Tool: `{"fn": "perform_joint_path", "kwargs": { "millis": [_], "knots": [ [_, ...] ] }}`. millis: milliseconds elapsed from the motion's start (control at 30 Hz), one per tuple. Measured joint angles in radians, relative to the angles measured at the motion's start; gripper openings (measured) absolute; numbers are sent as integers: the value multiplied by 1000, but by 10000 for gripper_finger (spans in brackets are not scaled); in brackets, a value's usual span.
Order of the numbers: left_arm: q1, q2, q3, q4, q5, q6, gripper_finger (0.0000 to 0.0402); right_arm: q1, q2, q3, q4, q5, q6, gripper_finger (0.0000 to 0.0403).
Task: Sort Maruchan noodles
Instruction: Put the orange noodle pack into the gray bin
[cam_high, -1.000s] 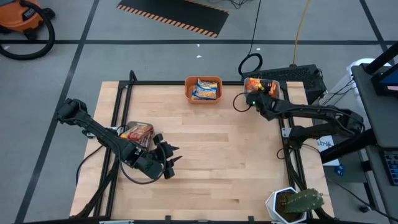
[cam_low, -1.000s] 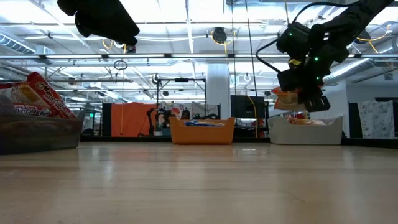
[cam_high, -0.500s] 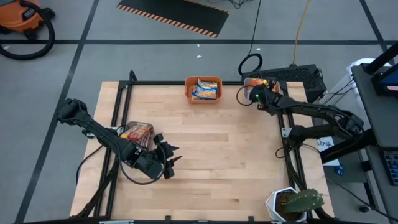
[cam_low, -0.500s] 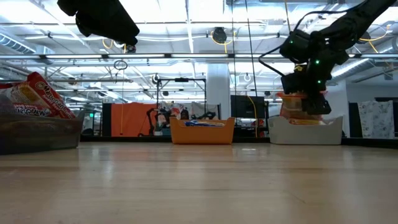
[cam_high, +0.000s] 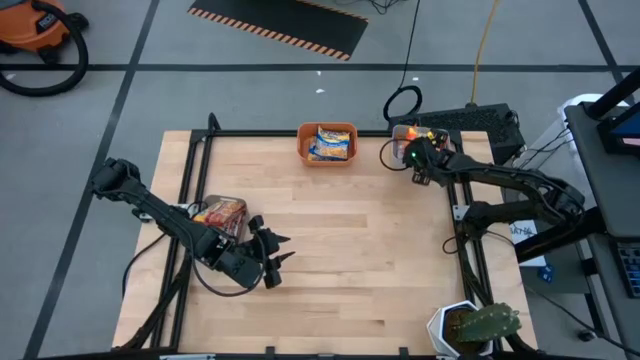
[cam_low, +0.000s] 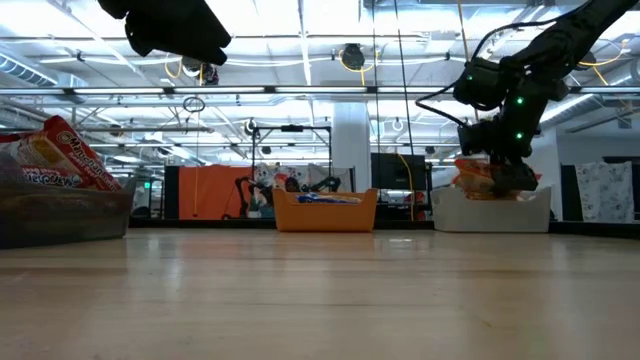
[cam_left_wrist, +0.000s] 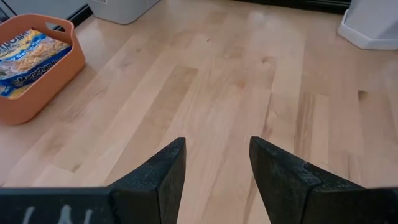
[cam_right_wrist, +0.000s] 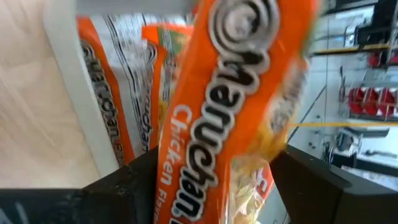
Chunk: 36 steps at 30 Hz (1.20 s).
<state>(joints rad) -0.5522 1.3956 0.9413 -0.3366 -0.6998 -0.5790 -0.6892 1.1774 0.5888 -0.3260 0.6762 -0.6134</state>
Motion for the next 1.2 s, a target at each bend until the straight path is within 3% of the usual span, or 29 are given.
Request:
{"fn": "perform_joint_path", "kwargs": {
  "millis": [267, 500, 600, 867, 1100, 1200],
  "knots": [
    [4, 0, 0, 4, 20, -2, 184, -11, -16, 1, -44, -42, 44, 271],
    [4, 0, 0, 30, 20, 6, 184, -33, -90, 0, 11, -12, 19, 302],
    [4, 0, 0, 56, 22, 29, 184, -68, -97, 0, 8, -72, 11, 310],
    [4, 0, 0, 115, 71, 49, 184, -137, -84, 0, 32, -101, 20, 310],
    [4, 0, 0, 133, 97, 47, 184, -75, -129, 0, -15, -100, 6, 305],
    [4, 0, 0, 133, 98, 47, 184, -41, -152, 0, -34, -36, -27, 286]
  ]
}}
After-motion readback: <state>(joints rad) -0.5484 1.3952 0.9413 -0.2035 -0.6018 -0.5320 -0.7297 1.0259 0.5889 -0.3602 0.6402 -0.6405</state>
